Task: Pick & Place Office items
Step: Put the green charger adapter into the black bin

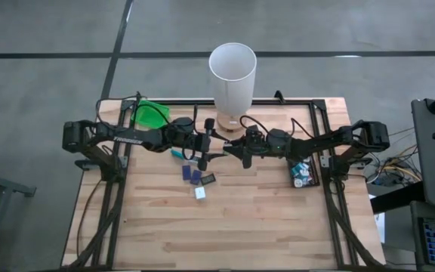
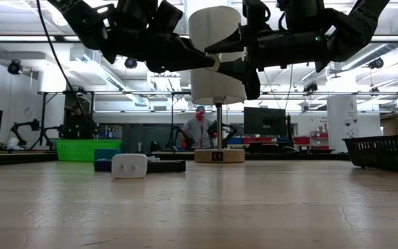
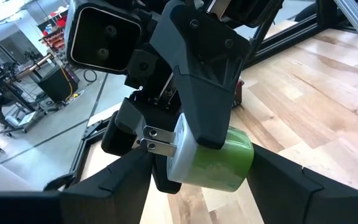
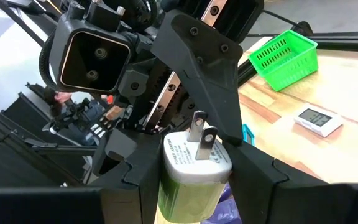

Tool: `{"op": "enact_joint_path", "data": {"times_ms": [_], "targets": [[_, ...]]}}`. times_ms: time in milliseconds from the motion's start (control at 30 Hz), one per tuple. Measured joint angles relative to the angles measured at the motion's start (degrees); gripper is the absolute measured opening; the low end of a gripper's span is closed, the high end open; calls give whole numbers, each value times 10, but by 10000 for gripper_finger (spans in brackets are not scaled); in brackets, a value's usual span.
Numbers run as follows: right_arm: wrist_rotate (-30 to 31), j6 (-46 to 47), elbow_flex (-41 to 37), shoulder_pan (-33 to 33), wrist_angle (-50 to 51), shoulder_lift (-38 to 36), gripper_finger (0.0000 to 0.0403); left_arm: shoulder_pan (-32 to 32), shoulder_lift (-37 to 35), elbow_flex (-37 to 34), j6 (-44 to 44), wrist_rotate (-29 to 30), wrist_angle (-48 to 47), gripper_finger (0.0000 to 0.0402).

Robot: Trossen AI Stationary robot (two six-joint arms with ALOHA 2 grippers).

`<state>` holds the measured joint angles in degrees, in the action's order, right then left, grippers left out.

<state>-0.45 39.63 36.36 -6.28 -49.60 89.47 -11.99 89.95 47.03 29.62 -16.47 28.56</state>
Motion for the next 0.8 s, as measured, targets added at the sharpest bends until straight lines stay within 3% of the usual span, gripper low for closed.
{"op": "enact_joint_path", "data": {"times_ms": [800], "targets": [[-3, -4, -1, 0, 4, 2, 146, 0, -1, -5, 1, -2, -28, 247]]}}
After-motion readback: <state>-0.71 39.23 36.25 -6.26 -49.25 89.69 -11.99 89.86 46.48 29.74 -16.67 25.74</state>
